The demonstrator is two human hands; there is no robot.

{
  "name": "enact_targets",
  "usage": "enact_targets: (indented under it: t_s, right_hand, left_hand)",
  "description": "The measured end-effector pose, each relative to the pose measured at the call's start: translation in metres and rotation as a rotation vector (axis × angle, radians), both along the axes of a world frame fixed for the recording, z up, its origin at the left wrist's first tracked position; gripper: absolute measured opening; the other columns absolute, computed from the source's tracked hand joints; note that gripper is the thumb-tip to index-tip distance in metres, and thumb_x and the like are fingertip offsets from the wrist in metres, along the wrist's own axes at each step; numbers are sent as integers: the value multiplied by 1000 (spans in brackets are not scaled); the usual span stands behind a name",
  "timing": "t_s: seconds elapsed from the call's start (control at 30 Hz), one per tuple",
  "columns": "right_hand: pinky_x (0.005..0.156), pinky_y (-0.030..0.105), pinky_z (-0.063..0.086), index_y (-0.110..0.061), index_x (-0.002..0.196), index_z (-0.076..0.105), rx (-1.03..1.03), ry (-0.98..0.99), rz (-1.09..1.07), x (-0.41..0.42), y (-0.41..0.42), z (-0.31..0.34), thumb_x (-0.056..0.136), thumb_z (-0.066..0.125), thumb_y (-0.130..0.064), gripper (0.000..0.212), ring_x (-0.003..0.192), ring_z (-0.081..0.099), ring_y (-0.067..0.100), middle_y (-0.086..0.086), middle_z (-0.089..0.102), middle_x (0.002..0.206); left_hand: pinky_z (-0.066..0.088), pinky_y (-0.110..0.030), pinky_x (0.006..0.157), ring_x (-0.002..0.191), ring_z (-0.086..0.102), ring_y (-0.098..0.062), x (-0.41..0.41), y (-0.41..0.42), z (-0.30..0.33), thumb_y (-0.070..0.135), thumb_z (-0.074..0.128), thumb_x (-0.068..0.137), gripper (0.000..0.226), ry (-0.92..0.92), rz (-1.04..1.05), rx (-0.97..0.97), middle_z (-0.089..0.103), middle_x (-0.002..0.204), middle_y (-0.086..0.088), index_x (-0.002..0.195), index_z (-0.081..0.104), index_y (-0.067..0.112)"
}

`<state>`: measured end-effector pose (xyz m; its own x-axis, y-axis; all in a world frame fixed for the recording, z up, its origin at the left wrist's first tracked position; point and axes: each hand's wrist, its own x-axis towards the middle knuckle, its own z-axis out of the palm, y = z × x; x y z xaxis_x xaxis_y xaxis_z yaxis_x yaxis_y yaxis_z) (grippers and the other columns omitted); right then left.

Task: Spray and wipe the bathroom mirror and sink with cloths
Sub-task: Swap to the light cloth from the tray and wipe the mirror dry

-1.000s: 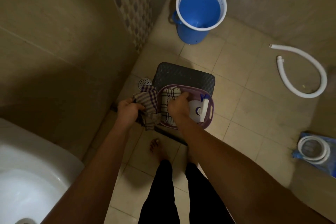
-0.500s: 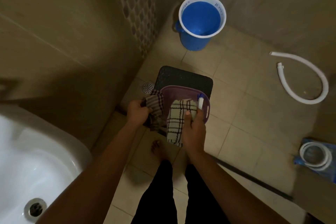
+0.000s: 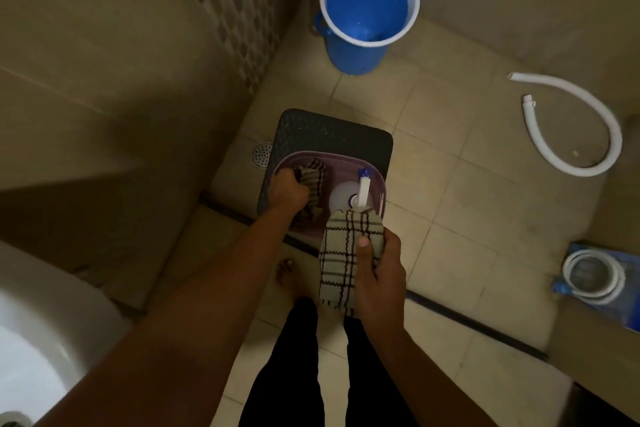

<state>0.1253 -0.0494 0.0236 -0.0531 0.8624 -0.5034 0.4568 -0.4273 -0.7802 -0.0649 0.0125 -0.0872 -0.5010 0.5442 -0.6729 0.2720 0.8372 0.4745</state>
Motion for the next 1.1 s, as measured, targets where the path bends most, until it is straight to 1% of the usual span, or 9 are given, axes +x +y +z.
enact_targets:
  t_s: [0.2,0.37,0.43,0.53,0.7,0.83,0.9,1.0,1.1]
  right_hand:
    - [68,11,54,-33,125,42,-7,-44,18,4,-6,-12,96,41,-50,34,96,64,-1,-18,61,104]
    - [82,39,60,-46,123,42,4,-76,32,5,-7,-16,90,37,-68,41,102,64,5,-20,62,108]
    - [84,43,59,-50,121,40,7,-83,47,6,-7,-14,89,36,-69,37,103,63,7,-21,62,108]
    - [83,39,60,-44,123,43,26,-60,71,7,-5,-9,97,43,-58,29,100,64,1,-25,61,105]
    - [82,29,58,-31,131,45,70,-19,131,10,-3,7,98,44,-49,37,101,63,-1,-16,65,111]
    - [75,15,54,-31,131,45,70,47,206,6,5,30,102,45,-44,32,98,63,-5,-15,65,112]
    - [77,16,55,-25,135,44,85,109,224,1,10,48,102,46,-41,37,99,63,-3,-12,65,113]
    - [76,19,56,-20,132,47,94,186,273,-7,15,74,103,47,-36,33,98,64,-1,-15,64,106]
    - [73,16,56,-17,127,52,59,295,348,-19,22,101,103,49,-30,27,91,65,-6,-13,65,102]
  left_hand:
    - [49,-35,82,108,62,-38,8,5,-26,3,53,93,30,-19,13,-83,66,119,-24,119,64,-6]
    - [48,-36,92,114,60,-36,16,3,-34,4,51,96,30,76,-10,-122,63,125,-24,122,60,-6]
    - [48,-38,95,117,59,-37,19,3,-33,5,51,96,30,134,-30,-128,61,128,-23,124,58,-6]
    - [48,-38,95,117,59,-35,22,1,-30,6,51,96,30,160,-33,-113,62,128,-22,123,58,-4]
    - [48,-41,97,116,60,-34,22,-17,-1,7,57,90,36,74,75,53,64,124,-16,126,57,3]
    - [46,-15,62,80,59,-13,29,-46,54,0,55,91,29,-11,252,175,63,88,1,119,60,-1]
    - [48,-10,58,79,63,-14,37,-63,90,-2,51,95,26,-152,376,242,64,88,-2,118,61,-4]
    - [59,-30,81,100,69,-28,48,-88,149,16,51,100,28,-417,468,320,72,107,-12,119,66,2]
    - [53,-48,97,110,69,-26,53,-113,196,43,47,99,38,-612,524,355,73,117,-8,118,70,19]
